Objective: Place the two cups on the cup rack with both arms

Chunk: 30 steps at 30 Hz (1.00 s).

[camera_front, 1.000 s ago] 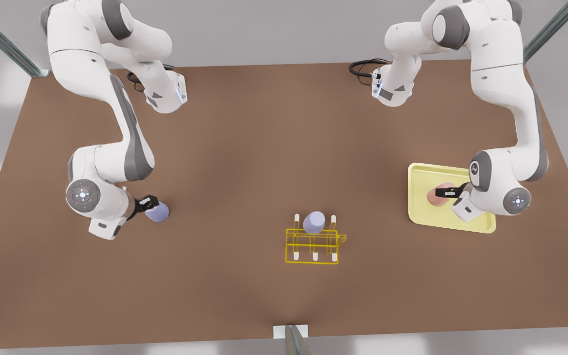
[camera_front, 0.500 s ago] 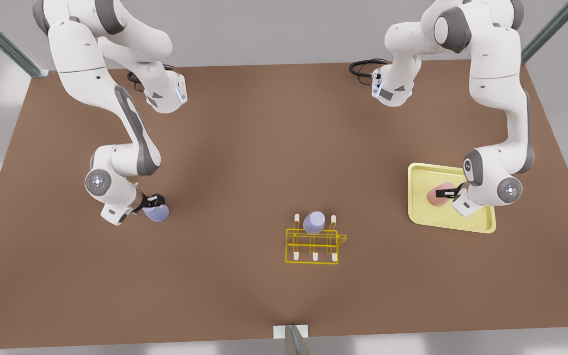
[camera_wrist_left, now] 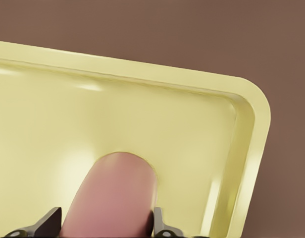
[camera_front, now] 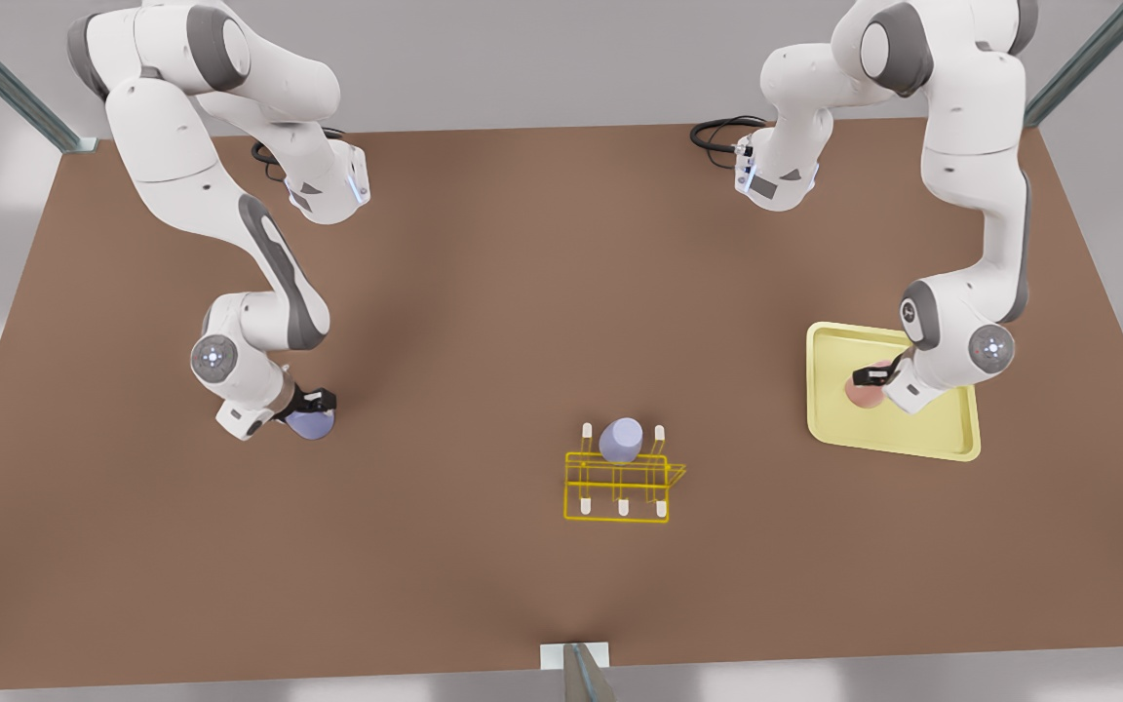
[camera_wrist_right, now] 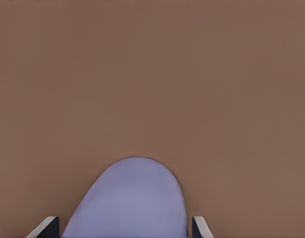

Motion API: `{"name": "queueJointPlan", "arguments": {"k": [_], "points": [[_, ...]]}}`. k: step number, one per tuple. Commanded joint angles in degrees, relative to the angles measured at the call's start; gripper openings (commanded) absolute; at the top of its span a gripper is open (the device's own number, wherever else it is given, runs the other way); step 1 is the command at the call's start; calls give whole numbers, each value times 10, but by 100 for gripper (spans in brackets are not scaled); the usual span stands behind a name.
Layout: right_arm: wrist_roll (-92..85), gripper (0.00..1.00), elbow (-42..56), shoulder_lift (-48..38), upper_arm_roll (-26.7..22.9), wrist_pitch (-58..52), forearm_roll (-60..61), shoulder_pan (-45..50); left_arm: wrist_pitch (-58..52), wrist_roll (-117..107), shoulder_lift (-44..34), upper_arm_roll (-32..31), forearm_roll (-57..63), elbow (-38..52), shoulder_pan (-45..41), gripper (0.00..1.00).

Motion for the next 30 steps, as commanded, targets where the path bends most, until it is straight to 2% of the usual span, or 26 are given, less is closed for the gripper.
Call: {"name": "queueJointPlan", "arguments": {"k": [1,4,6,7,17,21,23,27,29,30], "points": [[17,100,-7,3,0,34,1,0,19,13,0,0,-1,-1,-1,80],[17,98,-8,1,0,33,2,0,17,13,0,0,-1,0,-1,80],[16,83,-7,-2,0,32,1,-1,17,13,0,0,-1,0,-1,81],[14,80,-7,-2,0,31,1,0,17,12,0,0,-1,0,-1,81],[5,78,2,-11,0,22,0,-2,15,11,1,0,-2,2,-1,83],[10,78,36,-39,7,-26,0,3,-25,2,-15,0,-3,10,-3,83],[15,78,72,-40,28,-82,51,6,-94,-51,-29,-1,-4,39,-12,83],[17,78,137,-32,51,-138,131,22,-162,-110,-21,-50,-4,118,-12,83],[54,78,205,-6,51,-191,162,46,-188,-197,-8,-114,-4,176,-15,83],[79,78,248,10,51,-219,162,56,-193,-259,26,-145,-2,229,-19,83]]}}
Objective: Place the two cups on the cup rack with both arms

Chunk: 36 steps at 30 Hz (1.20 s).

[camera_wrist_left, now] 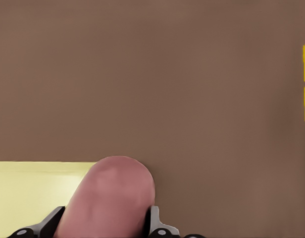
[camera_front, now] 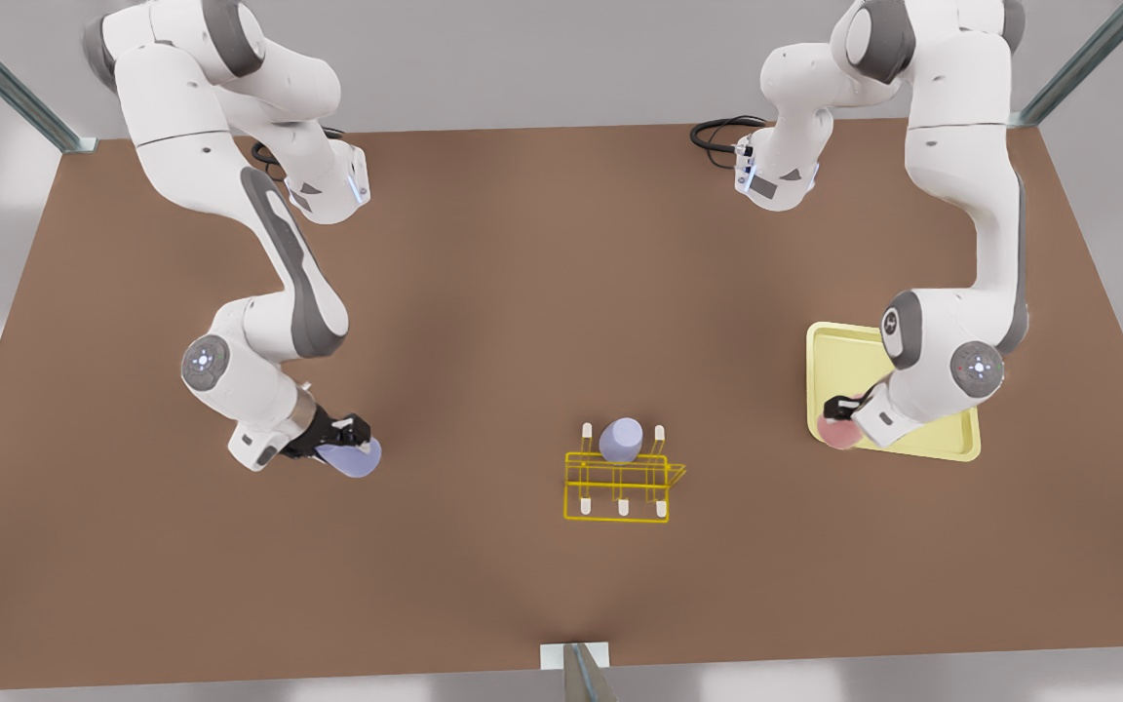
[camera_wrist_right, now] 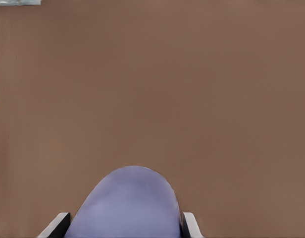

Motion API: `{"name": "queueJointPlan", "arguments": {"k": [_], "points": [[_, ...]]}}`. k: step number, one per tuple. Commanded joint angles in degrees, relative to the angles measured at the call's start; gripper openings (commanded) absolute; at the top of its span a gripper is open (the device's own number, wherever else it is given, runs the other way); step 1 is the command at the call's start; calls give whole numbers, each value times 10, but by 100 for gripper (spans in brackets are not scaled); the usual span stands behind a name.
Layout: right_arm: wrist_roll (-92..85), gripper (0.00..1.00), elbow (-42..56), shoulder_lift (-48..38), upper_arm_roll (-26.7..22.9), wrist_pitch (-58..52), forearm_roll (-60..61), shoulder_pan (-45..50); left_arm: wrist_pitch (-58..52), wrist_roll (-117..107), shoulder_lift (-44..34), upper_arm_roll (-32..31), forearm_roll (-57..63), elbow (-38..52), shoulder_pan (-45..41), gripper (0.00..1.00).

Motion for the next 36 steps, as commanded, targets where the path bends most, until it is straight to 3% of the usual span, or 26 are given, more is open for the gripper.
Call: {"name": "queueJointPlan", "arguments": {"k": [1,5,11,17,23,27,28,31,33,36], "points": [[89,78,58,23,1,-118,30,16,-73,-255,39,-31,0,74,-20,83],[144,78,212,114,1,-166,43,54,-72,-473,147,-118,-18,245,-37,83],[229,78,406,248,46,-180,55,76,-65,-490,179,-116,-53,322,-30,83],[268,78,512,332,93,-157,76,79,-25,-494,259,-158,-89,438,-47,83],[267,78,565,373,98,-120,118,78,11,-489,281,-169,-98,442,-52,84],[267,78,574,394,138,-76,118,78,24,-490,288,-169,-98,440,-66,86],[267,78,574,396,143,-66,118,78,25,-489,288,-169,-98,440,-67,100],[267,78,574,412,164,-24,118,84,22,-489,287,-167,-94,440,-66,100],[267,78,586,425,175,-11,118,89,-55,-492,271,-167,-47,442,-66,100],[267,78,594,435,189,3,118,91,-317,-488,137,-164,42,445,-33,100]]}}
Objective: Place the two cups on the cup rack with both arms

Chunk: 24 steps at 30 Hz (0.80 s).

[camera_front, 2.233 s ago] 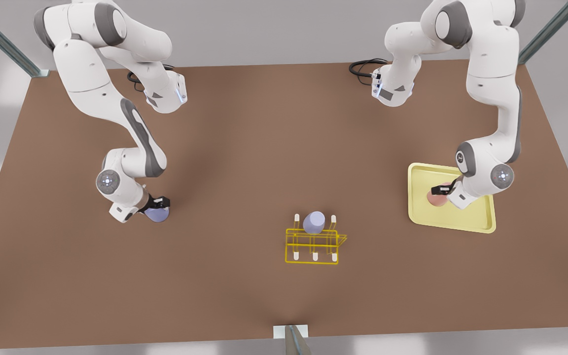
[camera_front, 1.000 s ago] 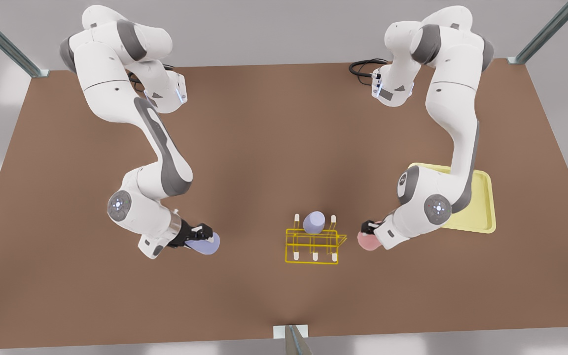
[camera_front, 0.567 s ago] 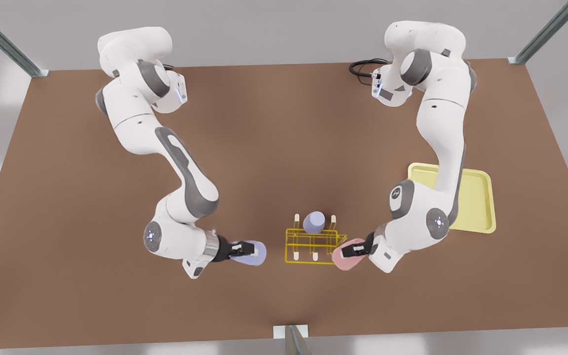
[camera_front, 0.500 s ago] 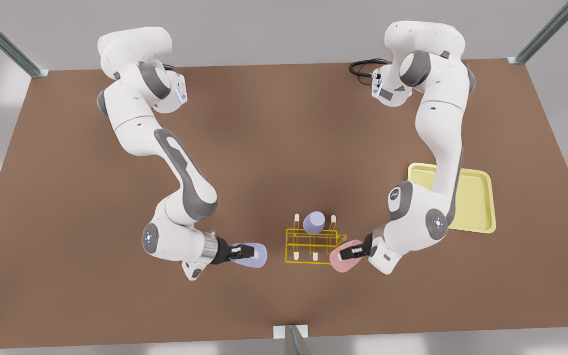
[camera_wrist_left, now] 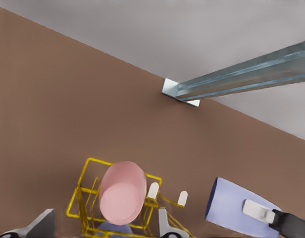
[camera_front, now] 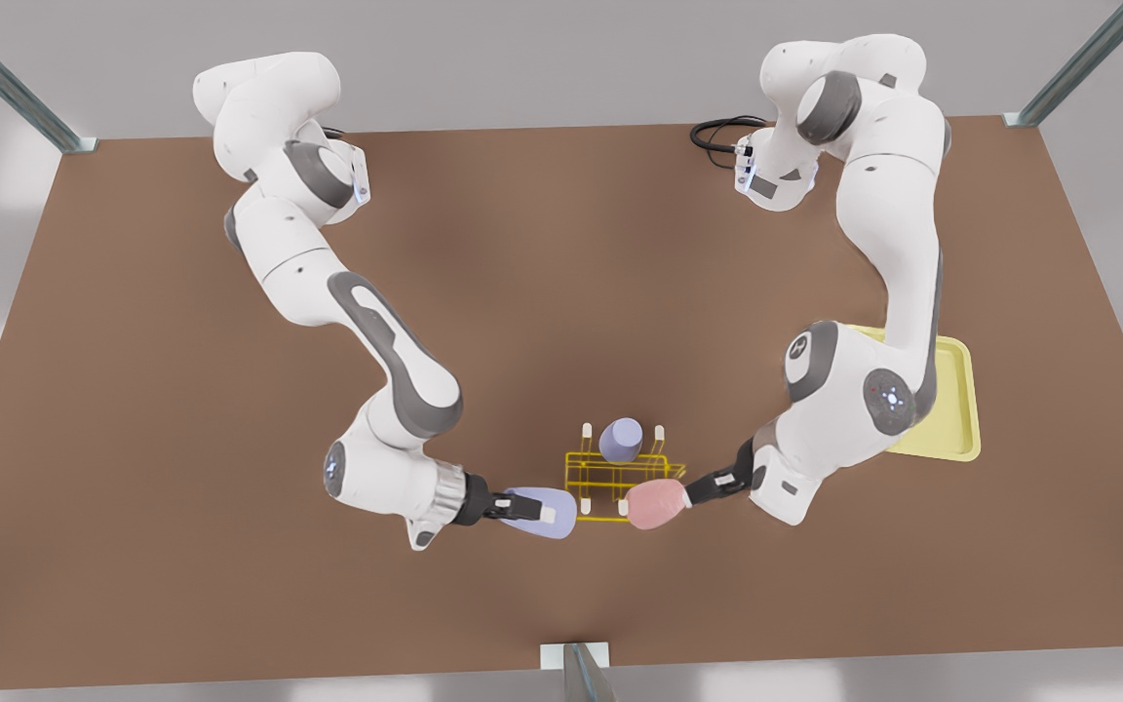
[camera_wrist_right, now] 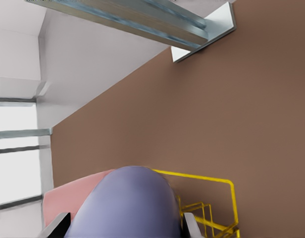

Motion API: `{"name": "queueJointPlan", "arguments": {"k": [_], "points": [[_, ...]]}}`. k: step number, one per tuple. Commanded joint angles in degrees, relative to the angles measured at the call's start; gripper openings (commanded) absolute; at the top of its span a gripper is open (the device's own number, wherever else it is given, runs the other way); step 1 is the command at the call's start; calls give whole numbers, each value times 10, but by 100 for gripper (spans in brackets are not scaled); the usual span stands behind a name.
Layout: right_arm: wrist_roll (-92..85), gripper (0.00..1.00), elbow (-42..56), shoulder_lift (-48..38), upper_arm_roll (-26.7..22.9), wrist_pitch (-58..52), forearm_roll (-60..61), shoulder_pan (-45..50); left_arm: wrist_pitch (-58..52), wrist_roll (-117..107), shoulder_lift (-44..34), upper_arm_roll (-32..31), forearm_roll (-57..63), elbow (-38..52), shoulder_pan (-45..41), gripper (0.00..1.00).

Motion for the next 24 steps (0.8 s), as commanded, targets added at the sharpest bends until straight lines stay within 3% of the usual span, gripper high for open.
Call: {"name": "queueJointPlan", "arguments": {"k": [1,4,6,18,19,20,21,24], "points": [[55,78,3,4,5,38,-3,3,-261,-68,-65,0,65,1,17,100],[54,78,3,6,5,40,-3,7,-376,26,-160,7,118,-15,26,100],[49,78,2,9,6,39,-2,8,-355,408,-282,209,119,-194,-76,100],[37,78,0,24,3,35,-6,30,-352,302,-291,198,102,-205,-116,100],[37,78,0,25,3,35,-6,33,-302,302,-326,223,70,-260,-122,100],[37,86,0,25,3,35,-6,34,-301,302,-320,226,69,-260,-123,100],[38,100,1,25,3,35,-6,34,-302,301,-303,225,69,-255,-119,100],[38,100,1,24,4,33,-5,34,-359,303,-299,225,70,-255,-112,100]]}}
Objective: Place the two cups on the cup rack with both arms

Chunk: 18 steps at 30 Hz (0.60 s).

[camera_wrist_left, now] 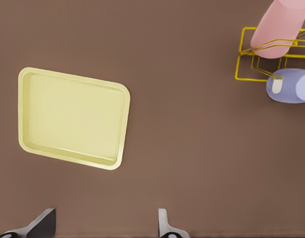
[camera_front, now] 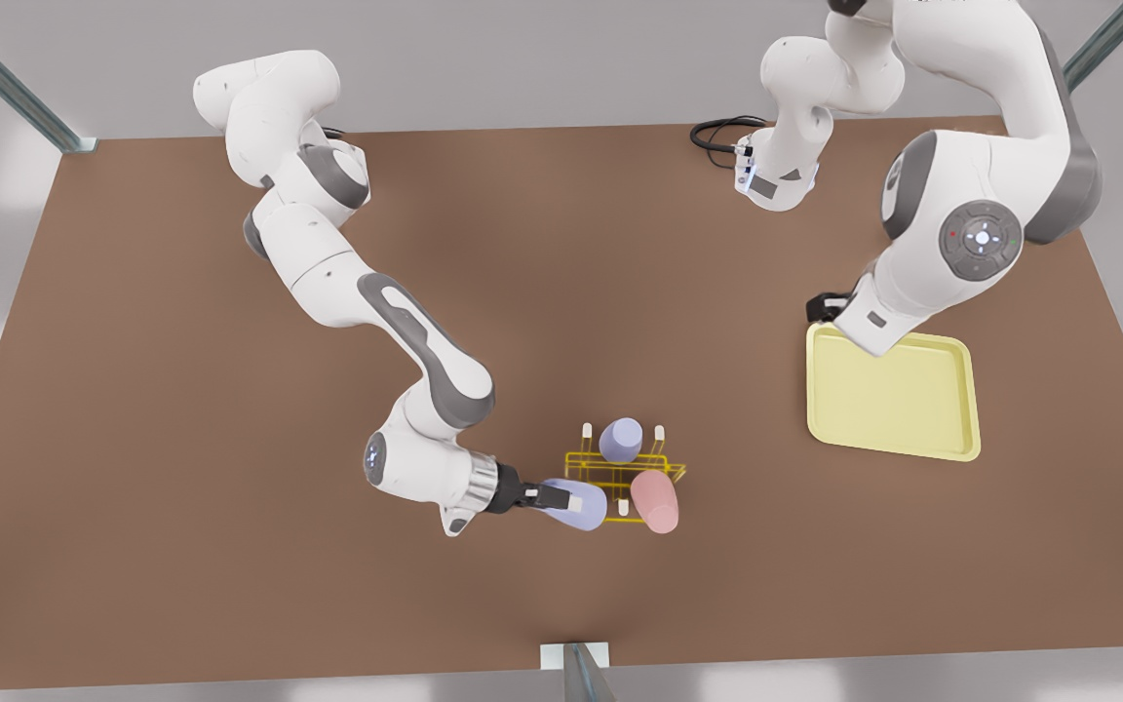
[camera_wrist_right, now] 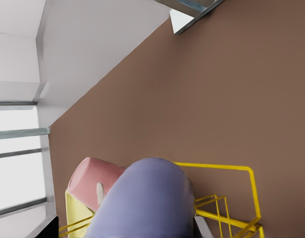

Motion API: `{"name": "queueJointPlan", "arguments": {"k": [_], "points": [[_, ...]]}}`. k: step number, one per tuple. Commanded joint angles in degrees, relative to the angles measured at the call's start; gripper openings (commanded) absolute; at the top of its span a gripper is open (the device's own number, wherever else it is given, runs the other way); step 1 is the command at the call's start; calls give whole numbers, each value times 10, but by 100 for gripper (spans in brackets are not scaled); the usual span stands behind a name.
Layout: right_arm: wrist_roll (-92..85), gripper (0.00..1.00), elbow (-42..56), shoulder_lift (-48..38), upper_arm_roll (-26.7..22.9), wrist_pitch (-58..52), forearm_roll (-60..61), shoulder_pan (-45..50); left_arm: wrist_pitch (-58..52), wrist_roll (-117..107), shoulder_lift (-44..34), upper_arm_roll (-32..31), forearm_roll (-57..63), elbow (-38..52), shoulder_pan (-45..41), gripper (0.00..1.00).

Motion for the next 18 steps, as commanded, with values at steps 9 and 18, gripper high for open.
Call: {"name": "queueJointPlan", "arguments": {"k": [9,18], "points": [[16,100,15,-13,17,-11,0,-3,-55,94,14,0,-22,0,13,100],[-283,100,-168,-322,-81,-474,-390,-246,-93,90,20,-25,-57,29,20,100]]}}
